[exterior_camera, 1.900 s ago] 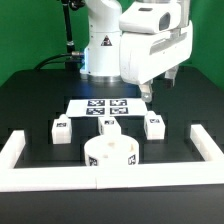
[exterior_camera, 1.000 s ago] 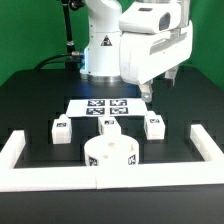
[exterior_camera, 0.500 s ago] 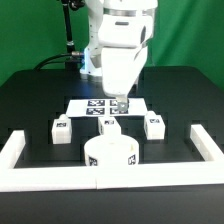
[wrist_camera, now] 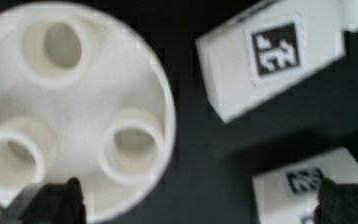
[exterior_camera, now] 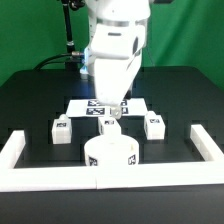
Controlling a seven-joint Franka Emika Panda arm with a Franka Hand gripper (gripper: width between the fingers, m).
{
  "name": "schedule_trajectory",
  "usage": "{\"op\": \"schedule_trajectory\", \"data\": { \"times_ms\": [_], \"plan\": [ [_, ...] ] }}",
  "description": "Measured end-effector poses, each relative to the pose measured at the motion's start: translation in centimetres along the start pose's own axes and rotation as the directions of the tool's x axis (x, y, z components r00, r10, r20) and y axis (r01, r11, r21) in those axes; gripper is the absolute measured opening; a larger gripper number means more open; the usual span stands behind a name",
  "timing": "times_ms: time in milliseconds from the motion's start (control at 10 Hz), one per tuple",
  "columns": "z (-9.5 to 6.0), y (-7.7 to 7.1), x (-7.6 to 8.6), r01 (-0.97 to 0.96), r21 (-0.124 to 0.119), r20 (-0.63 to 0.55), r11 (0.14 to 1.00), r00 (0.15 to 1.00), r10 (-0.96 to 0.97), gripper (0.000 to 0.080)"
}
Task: Assemble stool
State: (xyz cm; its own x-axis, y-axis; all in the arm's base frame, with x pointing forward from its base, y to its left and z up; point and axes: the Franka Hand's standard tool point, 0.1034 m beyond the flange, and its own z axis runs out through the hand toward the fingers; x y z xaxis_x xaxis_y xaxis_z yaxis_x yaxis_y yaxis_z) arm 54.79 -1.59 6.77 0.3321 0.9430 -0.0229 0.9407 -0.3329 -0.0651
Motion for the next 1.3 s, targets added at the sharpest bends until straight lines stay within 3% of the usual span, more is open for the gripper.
{"op": "schedule_trajectory", "data": {
  "times_ms": [200,600,1000,1300],
  "plan": [
    [1.3,0.8,-0.7,-0.023,0.0,-0.007,1.0,1.0,0.023,0.065],
    [3.7,1.3,-0.4,-0.033,0.014,-0.01,0.999,0.999,0.033,0.065],
    [3.8,3.2,1.3,-0.037,0.006,-0.022,0.999,0.999,0.037,0.065],
    [4.6,2.9,1.3,-0.038,0.017,-0.02,0.999,0.999,0.038,0.065]
  ]
}}
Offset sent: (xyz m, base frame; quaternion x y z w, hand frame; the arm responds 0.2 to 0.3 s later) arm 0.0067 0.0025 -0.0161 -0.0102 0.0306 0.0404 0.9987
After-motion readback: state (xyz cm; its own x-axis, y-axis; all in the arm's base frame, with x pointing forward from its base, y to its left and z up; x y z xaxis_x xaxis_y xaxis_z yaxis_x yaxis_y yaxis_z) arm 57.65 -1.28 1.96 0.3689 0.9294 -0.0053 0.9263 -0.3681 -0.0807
